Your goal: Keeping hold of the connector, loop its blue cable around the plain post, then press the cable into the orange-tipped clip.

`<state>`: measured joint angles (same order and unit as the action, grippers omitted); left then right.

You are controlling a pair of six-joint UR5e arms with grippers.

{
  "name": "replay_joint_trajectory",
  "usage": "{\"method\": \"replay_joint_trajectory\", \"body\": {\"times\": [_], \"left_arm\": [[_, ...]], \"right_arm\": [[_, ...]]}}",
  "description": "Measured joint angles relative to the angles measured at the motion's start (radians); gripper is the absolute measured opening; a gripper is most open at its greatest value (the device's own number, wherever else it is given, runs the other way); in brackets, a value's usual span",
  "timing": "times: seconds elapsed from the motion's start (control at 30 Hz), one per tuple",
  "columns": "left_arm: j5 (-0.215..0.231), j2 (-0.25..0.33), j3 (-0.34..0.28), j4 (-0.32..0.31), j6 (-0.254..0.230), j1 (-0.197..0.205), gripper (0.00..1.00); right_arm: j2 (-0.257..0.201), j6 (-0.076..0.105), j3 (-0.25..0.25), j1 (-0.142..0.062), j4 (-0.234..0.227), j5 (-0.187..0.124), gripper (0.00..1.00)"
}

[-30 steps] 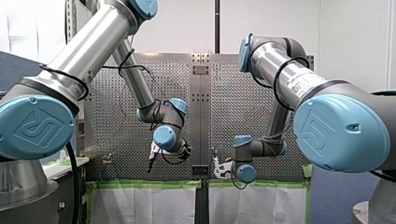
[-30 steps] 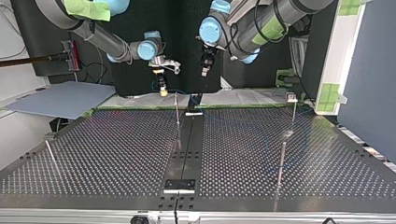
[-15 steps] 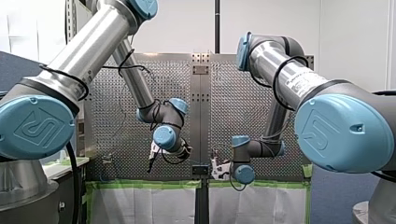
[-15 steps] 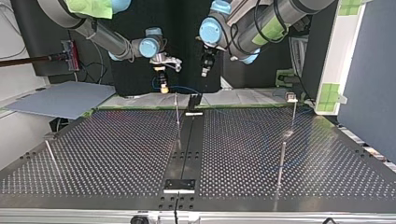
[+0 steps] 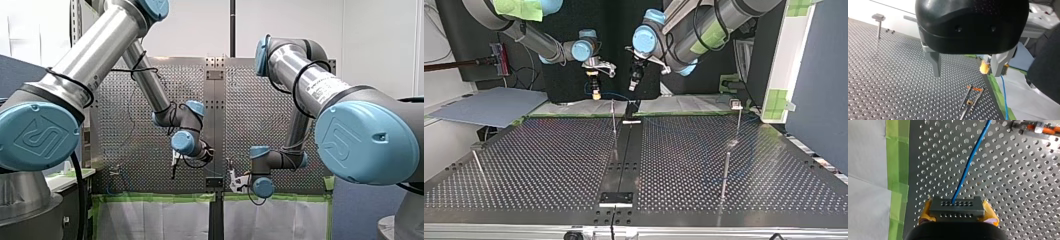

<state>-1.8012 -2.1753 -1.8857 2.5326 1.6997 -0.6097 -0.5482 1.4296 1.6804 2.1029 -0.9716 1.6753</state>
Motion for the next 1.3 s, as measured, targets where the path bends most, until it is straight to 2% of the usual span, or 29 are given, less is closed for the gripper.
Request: {"method": "replay_joint_trajectory", "body": {"times": [0.27,0.3,0.63,0.77,1.03,1.3], "left_arm": [[0.045,-0.049,0.032,0.003,0.031,0.009,0.97],[0.05,-0.054,0.038,0.003,0.031,0.008,1.0],[0.095,-0.07,0.105,0.009,0.07,0.001,1.0],[0.111,-0.094,0.123,0.017,0.081,0.003,1.0],[0.104,-0.122,0.133,0.019,0.077,0.011,1.0],[0.073,-0.123,0.134,0.031,0.039,0.012,1.0]], "right_arm": [[0.0,0.0,0.0,0.0,-0.001,-0.011,0.0],[0.0,0.0,0.0,0.0,-0.001,-0.011,0.0],[0.0,0.001,0.0,-0.002,-0.001,-0.012,0.0],[0.0,0.002,0.0,-0.002,0.0,-0.012,0.0],[0.0,0.002,0.0,-0.005,-0.001,-0.012,0.0],[0.0,0.002,0.0,-0.007,-0.001,-0.012,0.0]]}}
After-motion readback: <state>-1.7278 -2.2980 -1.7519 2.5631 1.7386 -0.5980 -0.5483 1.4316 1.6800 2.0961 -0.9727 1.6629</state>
